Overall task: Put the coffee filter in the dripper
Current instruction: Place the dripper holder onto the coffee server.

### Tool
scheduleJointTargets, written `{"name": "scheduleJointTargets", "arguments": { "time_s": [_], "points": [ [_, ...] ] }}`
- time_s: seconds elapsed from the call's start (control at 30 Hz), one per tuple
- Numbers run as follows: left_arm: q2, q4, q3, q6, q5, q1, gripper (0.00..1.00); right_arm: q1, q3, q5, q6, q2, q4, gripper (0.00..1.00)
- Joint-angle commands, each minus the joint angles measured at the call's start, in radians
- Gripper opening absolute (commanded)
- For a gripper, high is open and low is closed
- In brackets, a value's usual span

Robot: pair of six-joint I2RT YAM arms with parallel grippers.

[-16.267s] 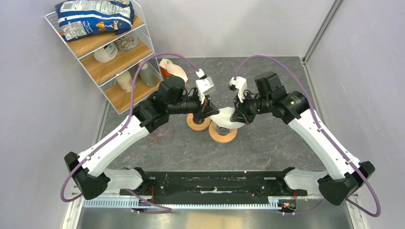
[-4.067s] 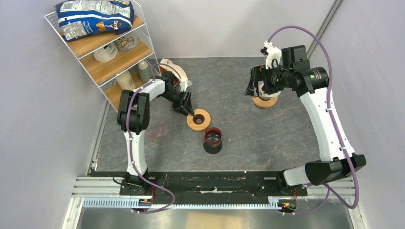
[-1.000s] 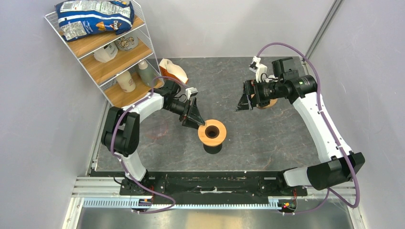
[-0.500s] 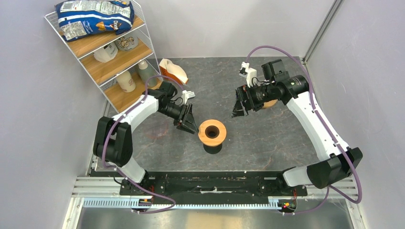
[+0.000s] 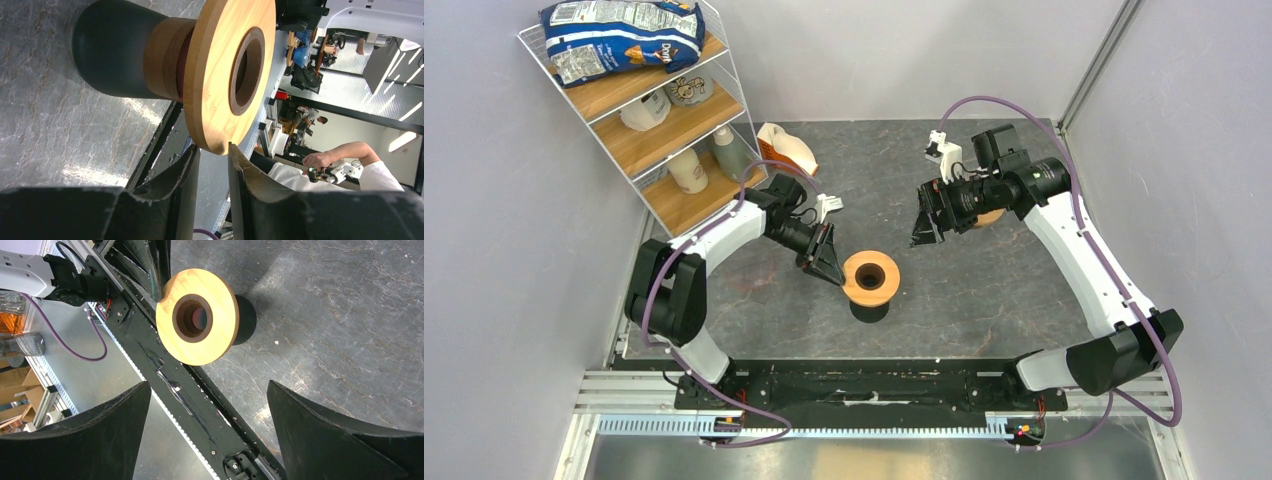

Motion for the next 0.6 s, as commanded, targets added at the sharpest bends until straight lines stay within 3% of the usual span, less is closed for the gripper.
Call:
{"name": "scheduleJointTargets", "arguments": {
  "time_s": [0.0,0.33,0.5,0.57],
  "points": [
    [0.006,0.038,0.036,-0.022,0.036,-0.014,0.34,0.005,-0.002,0.007,-0.012,-0.016,-0.002,0.94],
    [-0.055,0.023,0.054,-0.031,-0.064,0.021,0.69,0.004,0.023,0.005,-0.017,-0.011,-0.006,0.95],
    [-0.178,-0.132,0.151,0.076,-0.227,0.097,0.89,0.004,0.036,0.008,-0.021,-0.016,-0.005,0.95],
    [-0.225,-0.209,0.206,0.139,-0.307,0.135,0.90,0.003,0.038,0.006,-0.024,-0.017,-0.001,0.95]
  ]
}}
